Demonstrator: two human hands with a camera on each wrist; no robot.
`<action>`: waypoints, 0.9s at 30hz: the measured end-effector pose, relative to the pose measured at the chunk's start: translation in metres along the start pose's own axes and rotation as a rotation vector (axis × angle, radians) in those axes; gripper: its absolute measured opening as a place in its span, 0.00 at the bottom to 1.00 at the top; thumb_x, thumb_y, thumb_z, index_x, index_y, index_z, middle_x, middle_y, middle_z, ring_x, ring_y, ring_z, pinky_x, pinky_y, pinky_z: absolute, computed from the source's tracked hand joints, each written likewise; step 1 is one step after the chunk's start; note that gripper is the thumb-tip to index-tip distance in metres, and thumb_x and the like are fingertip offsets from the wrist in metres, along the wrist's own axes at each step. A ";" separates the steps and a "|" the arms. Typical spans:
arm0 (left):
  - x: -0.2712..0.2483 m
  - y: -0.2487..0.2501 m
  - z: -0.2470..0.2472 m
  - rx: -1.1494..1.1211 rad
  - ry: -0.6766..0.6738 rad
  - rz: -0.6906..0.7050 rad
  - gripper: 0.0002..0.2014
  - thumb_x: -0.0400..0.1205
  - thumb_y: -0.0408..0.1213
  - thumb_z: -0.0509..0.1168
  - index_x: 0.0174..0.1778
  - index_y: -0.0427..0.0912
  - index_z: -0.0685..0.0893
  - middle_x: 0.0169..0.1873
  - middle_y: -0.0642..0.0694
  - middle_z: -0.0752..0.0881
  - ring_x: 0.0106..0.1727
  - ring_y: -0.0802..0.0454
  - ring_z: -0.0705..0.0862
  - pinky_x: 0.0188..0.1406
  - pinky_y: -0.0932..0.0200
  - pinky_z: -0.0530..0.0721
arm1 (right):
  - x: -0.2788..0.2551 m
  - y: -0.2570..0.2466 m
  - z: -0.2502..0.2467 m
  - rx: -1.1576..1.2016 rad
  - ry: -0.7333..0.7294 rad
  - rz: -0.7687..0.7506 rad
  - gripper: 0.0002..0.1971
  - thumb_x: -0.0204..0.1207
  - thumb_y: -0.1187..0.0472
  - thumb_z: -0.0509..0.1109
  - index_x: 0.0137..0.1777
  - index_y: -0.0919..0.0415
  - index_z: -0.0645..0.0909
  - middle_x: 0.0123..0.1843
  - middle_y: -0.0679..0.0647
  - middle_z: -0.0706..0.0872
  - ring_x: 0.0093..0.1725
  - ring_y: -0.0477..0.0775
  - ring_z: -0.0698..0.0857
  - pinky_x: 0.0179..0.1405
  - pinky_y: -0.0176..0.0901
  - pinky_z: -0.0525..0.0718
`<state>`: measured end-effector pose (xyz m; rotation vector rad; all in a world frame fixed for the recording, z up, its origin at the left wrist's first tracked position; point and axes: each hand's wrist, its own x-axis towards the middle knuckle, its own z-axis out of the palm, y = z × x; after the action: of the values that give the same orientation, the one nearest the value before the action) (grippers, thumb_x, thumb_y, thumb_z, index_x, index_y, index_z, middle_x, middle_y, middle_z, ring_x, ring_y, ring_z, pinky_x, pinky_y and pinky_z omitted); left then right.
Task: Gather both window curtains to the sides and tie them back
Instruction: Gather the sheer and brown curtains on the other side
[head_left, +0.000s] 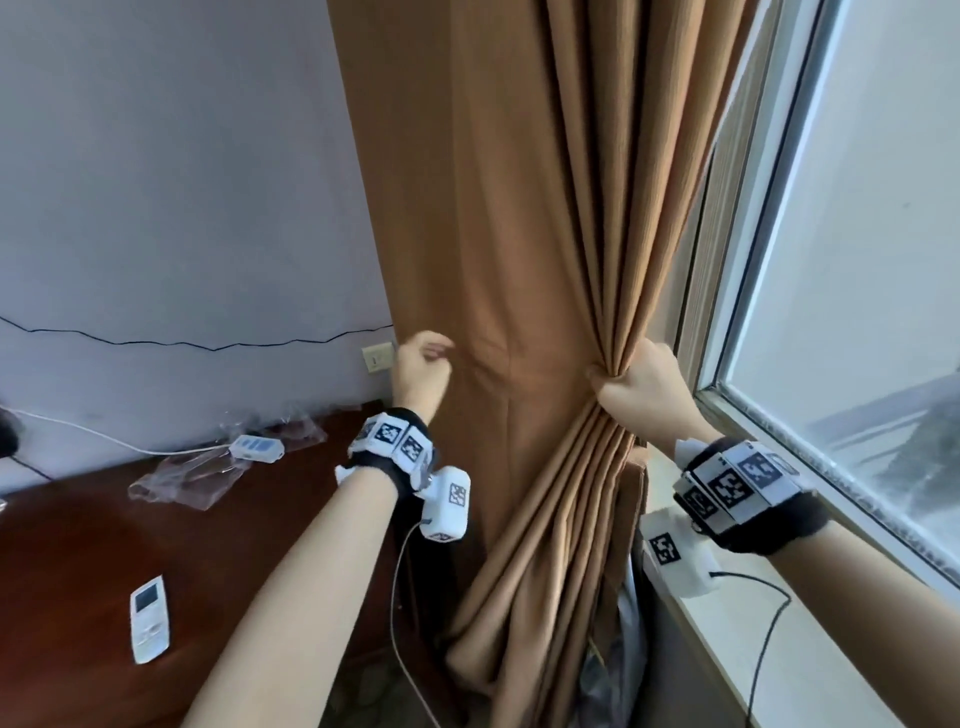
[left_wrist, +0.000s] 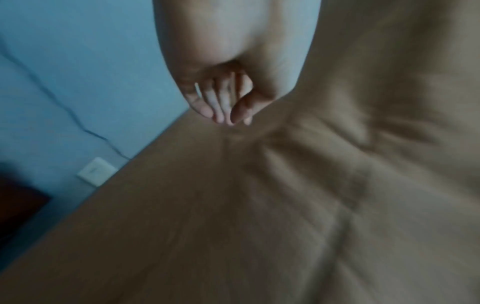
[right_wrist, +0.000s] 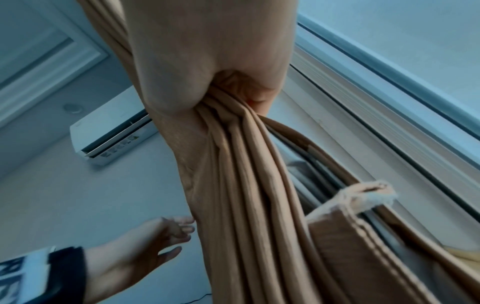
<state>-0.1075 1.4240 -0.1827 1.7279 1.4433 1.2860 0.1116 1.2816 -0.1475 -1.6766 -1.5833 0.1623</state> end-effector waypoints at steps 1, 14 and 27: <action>0.019 -0.013 -0.005 -0.046 0.058 -0.102 0.17 0.68 0.22 0.61 0.46 0.45 0.84 0.50 0.42 0.88 0.50 0.49 0.85 0.59 0.52 0.83 | 0.001 0.003 0.000 -0.008 0.002 -0.005 0.06 0.72 0.67 0.67 0.37 0.63 0.71 0.32 0.56 0.79 0.38 0.65 0.80 0.36 0.48 0.74; 0.135 -0.049 -0.013 -0.208 -0.153 -0.357 0.36 0.70 0.35 0.78 0.75 0.48 0.73 0.66 0.47 0.83 0.69 0.43 0.79 0.67 0.50 0.76 | 0.012 0.019 0.000 -0.046 0.058 -0.076 0.13 0.73 0.66 0.70 0.30 0.67 0.72 0.29 0.62 0.81 0.34 0.68 0.83 0.35 0.57 0.81; 0.018 -0.038 -0.015 0.113 -0.065 -0.032 0.14 0.76 0.40 0.75 0.50 0.33 0.88 0.46 0.39 0.91 0.49 0.47 0.88 0.48 0.59 0.83 | 0.027 0.000 0.014 0.000 0.068 0.083 0.12 0.71 0.69 0.67 0.36 0.56 0.66 0.29 0.50 0.76 0.36 0.62 0.78 0.32 0.44 0.70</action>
<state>-0.1376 1.4493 -0.2036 1.7947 1.5253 1.1405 0.1088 1.3115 -0.1455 -1.7309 -1.4649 0.1458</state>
